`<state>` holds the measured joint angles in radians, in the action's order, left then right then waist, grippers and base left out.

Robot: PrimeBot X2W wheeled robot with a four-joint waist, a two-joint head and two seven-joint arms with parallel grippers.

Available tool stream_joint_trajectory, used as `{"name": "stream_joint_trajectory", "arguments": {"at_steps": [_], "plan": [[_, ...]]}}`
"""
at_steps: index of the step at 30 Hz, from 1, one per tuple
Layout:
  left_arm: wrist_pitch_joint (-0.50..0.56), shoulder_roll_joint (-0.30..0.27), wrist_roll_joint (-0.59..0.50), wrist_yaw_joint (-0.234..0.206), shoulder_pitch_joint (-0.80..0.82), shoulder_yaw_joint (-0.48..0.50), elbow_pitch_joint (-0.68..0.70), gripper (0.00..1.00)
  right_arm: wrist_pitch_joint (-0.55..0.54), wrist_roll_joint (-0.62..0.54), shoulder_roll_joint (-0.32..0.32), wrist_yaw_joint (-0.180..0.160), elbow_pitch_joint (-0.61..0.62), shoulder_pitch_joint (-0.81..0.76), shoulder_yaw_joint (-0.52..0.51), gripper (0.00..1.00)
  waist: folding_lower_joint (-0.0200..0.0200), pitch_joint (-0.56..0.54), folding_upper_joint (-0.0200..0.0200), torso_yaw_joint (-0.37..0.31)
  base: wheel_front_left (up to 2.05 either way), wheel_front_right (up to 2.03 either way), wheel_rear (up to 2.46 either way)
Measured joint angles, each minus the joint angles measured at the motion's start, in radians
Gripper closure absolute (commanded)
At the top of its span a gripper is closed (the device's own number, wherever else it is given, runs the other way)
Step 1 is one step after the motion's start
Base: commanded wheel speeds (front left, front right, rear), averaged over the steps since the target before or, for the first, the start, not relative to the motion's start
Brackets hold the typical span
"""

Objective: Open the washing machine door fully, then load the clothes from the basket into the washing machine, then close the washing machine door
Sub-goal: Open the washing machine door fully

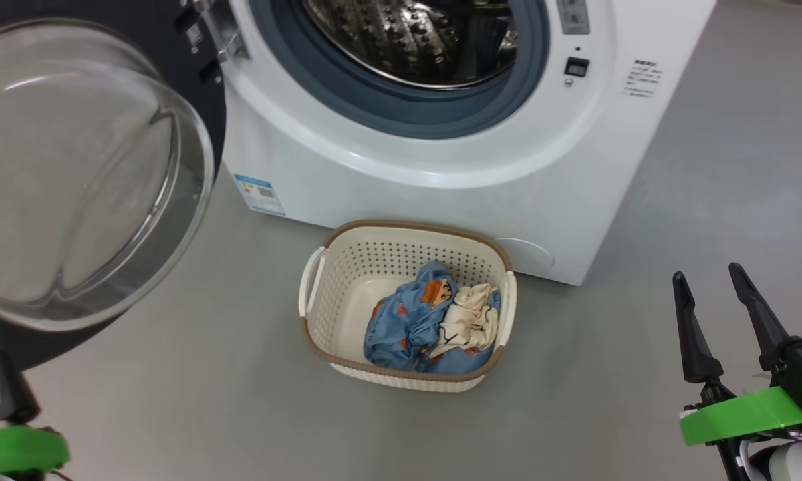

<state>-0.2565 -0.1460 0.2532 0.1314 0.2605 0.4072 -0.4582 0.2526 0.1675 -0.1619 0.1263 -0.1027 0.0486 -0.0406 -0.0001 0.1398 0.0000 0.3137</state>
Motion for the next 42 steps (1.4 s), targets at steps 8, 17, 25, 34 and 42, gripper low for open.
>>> {"name": "stream_joint_trajectory", "arguments": {"at_steps": [8,17,25,34,42], "plan": [[0.000,0.010,0.038,0.000,-0.083,-0.132,0.097,0.00,0.000,0.000,0.014,0.000,0.002,-0.034,-0.007,0.00,0.0001,-0.021,0.0000,-0.059,0.00,0.00,0.00],[0.000,0.015,0.046,0.000,-0.123,-0.220,0.160,0.00,0.000,0.000,0.031,0.000,0.008,-0.037,-0.026,0.00,0.0002,-0.025,0.0000,-0.138,0.00,0.00,0.00],[0.000,0.000,0.056,0.000,-0.125,-0.297,0.200,0.00,0.000,0.000,0.034,0.000,0.012,-0.037,-0.027,0.00,0.0002,-0.018,0.0000,-0.233,0.00,0.00,0.00],[0.000,-0.023,0.077,0.000,-0.145,-0.352,0.223,0.00,0.000,0.000,0.035,0.000,0.016,-0.037,-0.024,0.00,0.0002,-0.009,0.0000,-0.315,0.00,0.00,0.00],[0.000,-0.022,0.090,0.000,-0.148,-0.370,0.222,0.00,0.000,0.000,0.040,0.000,0.017,-0.037,-0.025,0.00,0.0002,-0.009,0.0000,-0.371,0.00,0.00,0.00]]}}
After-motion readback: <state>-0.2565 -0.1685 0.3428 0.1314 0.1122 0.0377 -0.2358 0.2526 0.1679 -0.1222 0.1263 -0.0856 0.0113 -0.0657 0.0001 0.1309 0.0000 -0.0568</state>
